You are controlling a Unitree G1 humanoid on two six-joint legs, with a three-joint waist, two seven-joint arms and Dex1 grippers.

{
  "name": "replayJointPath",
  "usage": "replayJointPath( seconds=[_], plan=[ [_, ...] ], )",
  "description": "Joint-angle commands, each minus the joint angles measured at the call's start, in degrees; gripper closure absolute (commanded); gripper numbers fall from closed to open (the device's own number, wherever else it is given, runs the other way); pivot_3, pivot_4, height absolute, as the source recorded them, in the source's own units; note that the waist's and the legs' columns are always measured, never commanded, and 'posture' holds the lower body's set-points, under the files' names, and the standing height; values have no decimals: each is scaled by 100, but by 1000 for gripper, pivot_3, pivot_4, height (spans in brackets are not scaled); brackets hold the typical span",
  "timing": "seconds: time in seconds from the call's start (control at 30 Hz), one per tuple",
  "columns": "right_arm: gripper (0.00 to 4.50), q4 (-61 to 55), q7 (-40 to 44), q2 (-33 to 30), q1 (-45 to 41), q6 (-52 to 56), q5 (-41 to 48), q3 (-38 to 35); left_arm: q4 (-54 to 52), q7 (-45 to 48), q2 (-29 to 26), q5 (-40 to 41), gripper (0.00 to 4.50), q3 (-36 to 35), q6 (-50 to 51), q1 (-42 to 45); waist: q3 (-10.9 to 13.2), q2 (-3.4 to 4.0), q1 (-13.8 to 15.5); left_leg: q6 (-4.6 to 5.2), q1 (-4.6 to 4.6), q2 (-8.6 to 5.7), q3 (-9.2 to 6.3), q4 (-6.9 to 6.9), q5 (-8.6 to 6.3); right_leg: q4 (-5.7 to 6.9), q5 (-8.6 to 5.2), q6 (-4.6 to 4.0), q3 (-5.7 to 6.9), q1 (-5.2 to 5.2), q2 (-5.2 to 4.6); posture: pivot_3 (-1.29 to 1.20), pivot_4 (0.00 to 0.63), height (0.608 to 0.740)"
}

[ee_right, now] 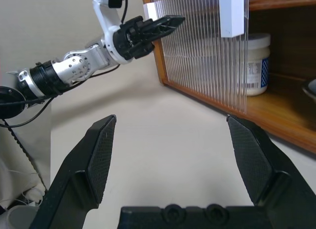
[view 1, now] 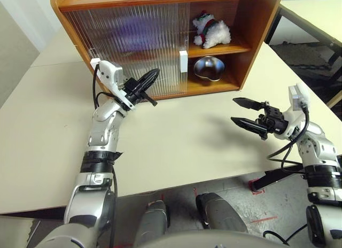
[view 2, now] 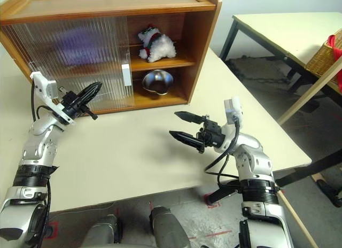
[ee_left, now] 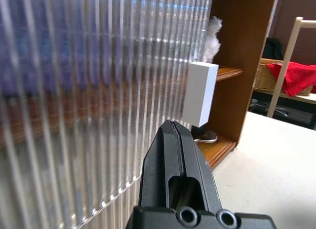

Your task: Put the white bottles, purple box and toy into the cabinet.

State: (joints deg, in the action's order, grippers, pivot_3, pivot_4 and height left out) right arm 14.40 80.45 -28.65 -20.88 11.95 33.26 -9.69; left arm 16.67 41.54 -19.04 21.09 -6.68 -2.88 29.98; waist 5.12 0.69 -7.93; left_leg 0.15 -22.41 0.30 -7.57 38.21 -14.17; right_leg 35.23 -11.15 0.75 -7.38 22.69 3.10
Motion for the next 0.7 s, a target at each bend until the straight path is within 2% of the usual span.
replayJointPath(
  seconds=[0.03, 0.57, 0.63, 0.7],
  plan=[
    [0, -147, 28, -11, 83, 3, 90, 27, 231, 92, 48, -100, 4483, 82, -127, 192, 0, 0, -2, 0, 0, -1, 1, 0, 0, 0, 0, 0, 1, 0, 0, -241, 97, 740],
    [0, -393, 57, -55, 241, -306, 184, -71, 1435, 369, 295, -321, 4483, 209, -651, 1085, 1, -1, -109, 2, 0, -9, 11, 6, 1, -5, 0, 14, 3, -12, 2, -269, 90, 740],
    [0, -411, 36, -57, 237, -312, 190, -62, 1305, 389, 280, -289, 4483, 197, -630, 1016, 1, -1, -147, 2, -1, -12, 12, 7, 1, -6, 0, 18, 2, -12, 2, -282, 87, 740],
    [0, -428, -27, -12, 182, -293, 190, -25, 731, 402, 192, -185, 4483, 165, -464, 626, 1, -1, -199, 3, -3, -15, 19, 8, 1, -6, -1, 21, 3, -13, 3, -288, 86, 740]
  ],
)
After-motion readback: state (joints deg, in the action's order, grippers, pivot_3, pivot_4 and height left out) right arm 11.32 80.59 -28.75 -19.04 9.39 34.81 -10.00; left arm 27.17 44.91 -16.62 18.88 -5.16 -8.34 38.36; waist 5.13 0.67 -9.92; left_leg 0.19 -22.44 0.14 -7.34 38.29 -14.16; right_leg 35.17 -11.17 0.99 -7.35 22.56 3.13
